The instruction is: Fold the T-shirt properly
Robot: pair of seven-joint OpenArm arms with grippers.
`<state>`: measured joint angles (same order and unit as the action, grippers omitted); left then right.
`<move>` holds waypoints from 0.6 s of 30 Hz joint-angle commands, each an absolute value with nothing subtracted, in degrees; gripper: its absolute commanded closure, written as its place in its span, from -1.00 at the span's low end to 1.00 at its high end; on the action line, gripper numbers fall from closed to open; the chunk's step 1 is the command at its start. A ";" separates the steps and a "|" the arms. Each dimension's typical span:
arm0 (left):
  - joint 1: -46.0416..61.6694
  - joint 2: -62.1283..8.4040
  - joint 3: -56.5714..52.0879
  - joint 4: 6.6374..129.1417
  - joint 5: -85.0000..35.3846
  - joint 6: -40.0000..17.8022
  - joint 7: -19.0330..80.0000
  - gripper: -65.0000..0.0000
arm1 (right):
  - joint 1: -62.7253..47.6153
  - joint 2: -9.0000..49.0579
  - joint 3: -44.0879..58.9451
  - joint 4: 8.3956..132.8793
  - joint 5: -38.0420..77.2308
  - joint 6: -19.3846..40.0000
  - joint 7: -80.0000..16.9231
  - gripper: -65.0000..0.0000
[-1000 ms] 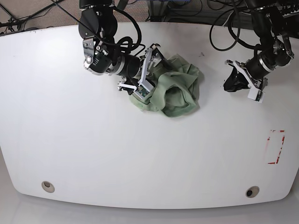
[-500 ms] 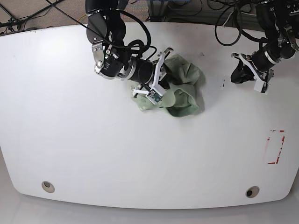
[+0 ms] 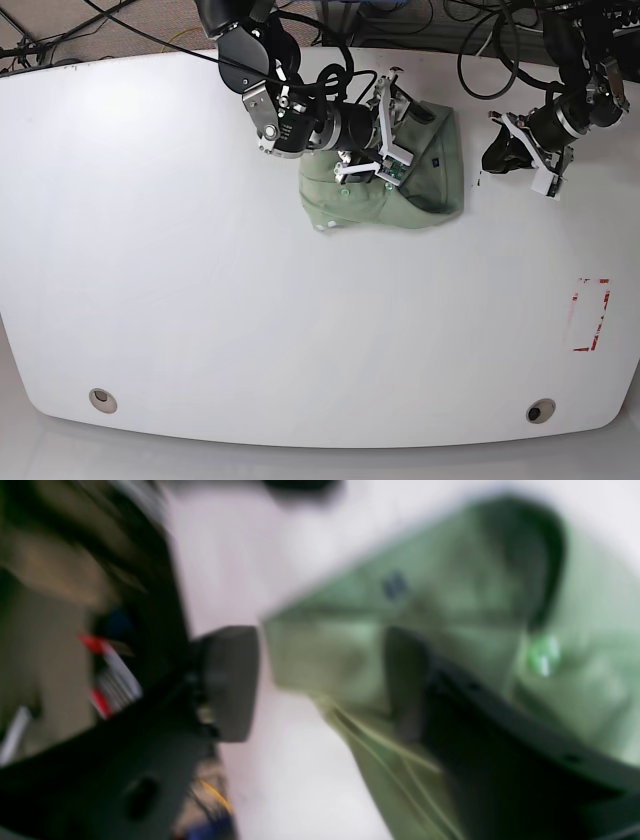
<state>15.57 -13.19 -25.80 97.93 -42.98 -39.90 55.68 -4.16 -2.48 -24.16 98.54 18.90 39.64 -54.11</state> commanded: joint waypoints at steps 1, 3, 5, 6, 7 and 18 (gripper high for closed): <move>15.16 -14.11 -26.07 100.44 -44.18 -40.00 54.46 0.93 | -3.12 -2.42 -25.36 99.65 19.03 40.00 -52.35 -0.36; 15.16 -14.11 -26.07 102.81 -44.18 -40.00 54.46 0.93 | -3.38 -0.57 -25.45 102.90 19.47 40.00 -52.35 -0.37; 15.16 -13.93 -25.80 105.36 -44.18 -40.00 54.73 0.93 | -4.62 1.10 -25.36 106.42 21.32 40.00 -52.35 -0.37; 15.16 -13.85 -24.48 106.68 -44.18 -40.00 54.73 0.93 | -5.14 2.42 -25.10 108.70 22.64 40.00 -52.35 -0.37; 15.16 -13.85 -22.55 107.47 -44.18 -40.00 54.55 0.93 | -5.41 3.56 -24.04 110.46 23.96 40.00 -52.35 -0.37; 7.87 -8.31 -0.04 106.42 -28.70 -40.00 54.37 0.93 | -0.13 4.44 -6.81 104.92 33.27 40.00 -52.35 -0.35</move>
<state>8.75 -10.46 -1.43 106.30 -30.52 -39.86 55.18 -3.11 4.69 -7.31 106.37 31.62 39.70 -54.33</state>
